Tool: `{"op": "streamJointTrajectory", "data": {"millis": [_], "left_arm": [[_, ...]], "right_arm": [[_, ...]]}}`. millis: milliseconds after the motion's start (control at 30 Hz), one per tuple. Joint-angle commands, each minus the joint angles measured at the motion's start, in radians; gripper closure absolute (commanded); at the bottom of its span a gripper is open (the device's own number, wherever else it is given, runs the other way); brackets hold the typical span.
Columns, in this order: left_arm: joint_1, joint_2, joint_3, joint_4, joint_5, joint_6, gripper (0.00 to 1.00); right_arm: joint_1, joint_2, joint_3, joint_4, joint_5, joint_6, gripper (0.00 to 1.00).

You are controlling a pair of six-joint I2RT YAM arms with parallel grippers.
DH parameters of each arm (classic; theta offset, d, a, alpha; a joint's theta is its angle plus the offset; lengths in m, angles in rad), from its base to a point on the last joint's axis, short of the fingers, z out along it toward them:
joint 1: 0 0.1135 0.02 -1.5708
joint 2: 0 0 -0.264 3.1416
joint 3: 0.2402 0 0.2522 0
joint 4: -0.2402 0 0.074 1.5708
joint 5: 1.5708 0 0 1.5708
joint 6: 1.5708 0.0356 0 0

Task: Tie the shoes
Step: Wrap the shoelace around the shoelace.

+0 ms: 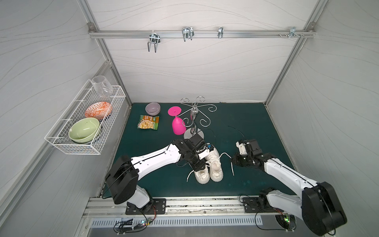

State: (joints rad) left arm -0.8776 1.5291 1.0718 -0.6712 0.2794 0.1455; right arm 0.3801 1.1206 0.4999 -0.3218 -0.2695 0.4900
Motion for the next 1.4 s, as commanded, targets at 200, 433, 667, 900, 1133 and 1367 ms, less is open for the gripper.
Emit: {"op": "streamJointTrajectory", "data": {"millis": [200,433,667,900,1133,1367], "left_arm": [[-0.021,0.042,0.037,0.083,-0.110,0.044,0.67],[-0.025,0.059,0.047,0.092,-0.124,0.062,0.69],[-0.026,0.037,0.032,0.123,-0.153,0.058,0.96],[-0.027,0.006,0.026,0.227,-0.185,0.028,1.00],[-0.026,-0.003,-0.052,0.529,-0.145,-0.052,1.00],[-0.026,-0.037,-0.194,0.780,-0.098,-0.081,1.00]], "right_arm": [[0.006,-0.016,-0.013,0.012,-0.013,-0.001,1.00],[0.006,-0.009,-0.015,0.020,-0.023,0.001,1.00],[0.006,-0.012,-0.017,0.020,-0.023,0.000,1.00],[0.006,-0.043,0.026,0.014,-0.006,-0.006,1.00],[0.007,-0.027,0.053,0.257,0.007,0.076,1.00],[0.073,0.136,0.069,0.677,0.009,0.268,1.00]]}}
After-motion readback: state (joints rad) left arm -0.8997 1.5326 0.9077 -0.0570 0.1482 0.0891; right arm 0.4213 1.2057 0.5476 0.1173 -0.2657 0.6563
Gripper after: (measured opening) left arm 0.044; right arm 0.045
